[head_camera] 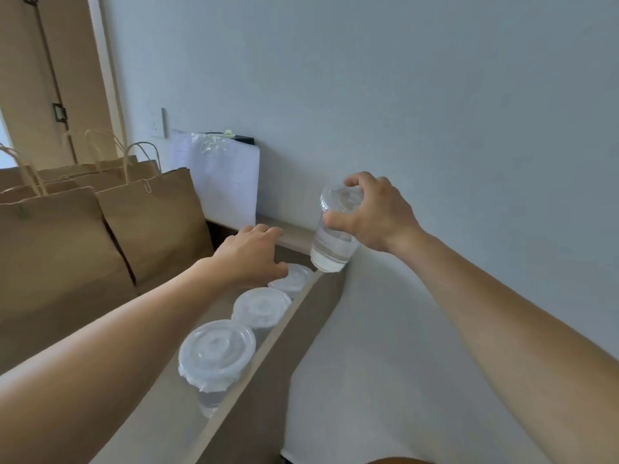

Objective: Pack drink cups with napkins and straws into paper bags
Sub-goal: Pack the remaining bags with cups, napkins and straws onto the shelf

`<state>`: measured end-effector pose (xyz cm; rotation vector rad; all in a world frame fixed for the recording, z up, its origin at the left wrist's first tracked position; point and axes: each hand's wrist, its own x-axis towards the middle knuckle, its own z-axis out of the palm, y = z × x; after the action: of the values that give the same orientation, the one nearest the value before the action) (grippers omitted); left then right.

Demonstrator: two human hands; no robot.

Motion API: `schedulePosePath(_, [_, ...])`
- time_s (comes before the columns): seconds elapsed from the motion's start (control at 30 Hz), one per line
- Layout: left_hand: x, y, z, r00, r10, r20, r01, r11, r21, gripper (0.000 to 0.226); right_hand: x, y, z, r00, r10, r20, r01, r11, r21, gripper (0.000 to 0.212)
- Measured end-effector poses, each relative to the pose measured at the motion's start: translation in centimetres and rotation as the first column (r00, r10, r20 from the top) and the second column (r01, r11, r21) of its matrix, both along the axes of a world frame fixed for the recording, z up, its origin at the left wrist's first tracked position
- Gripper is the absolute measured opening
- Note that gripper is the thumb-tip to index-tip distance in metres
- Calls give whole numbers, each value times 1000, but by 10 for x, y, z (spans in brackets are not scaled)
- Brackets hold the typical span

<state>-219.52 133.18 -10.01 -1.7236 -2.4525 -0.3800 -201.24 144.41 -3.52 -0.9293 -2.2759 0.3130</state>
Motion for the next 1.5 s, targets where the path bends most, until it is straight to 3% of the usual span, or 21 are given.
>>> schedulePosePath(0.3, [157,67,-30,965,-261,20,262,961,-91,74,188,7,-73,970,-232,71,239,962,-129,82])
schedulePosePath(0.53, [282,85,-120,899,-424,110,438,860,-263,75,299,-13,-162,919,-355,172,389,885,-255,86])
schedulePosePath(0.8, [361,62,-242,860,-440,259,510,725,-462,76,375,-36,-243,873,-435,219,487,797,-358,87])
schedulePosePath(0.9, [375,41,-283,859,-390,333,512,621,-594,76,387,-39,-267,861,-467,203,509,767,-392,88])
schedulePosePath(1.03, [385,16,-319,832,-297,468,554,427,-714,99,392,-43,-294,855,-480,198,515,737,-438,87])
schedulePosePath(1.13, [401,6,-334,841,-278,464,541,458,-705,98,390,-47,-309,862,-464,204,502,729,-466,90])
schedulePosePath(1.3, [422,-1,-353,844,-108,526,465,636,-615,34,391,-58,-327,873,-445,199,481,722,-497,93])
schedulePosePath(1.4, [421,-4,-362,778,112,619,409,657,-633,19,400,-62,-334,880,-428,206,471,734,-488,86])
schedulePosePath(1.5, [414,-2,-366,683,271,678,353,690,-632,21,413,-66,-335,898,-381,219,439,757,-483,84])
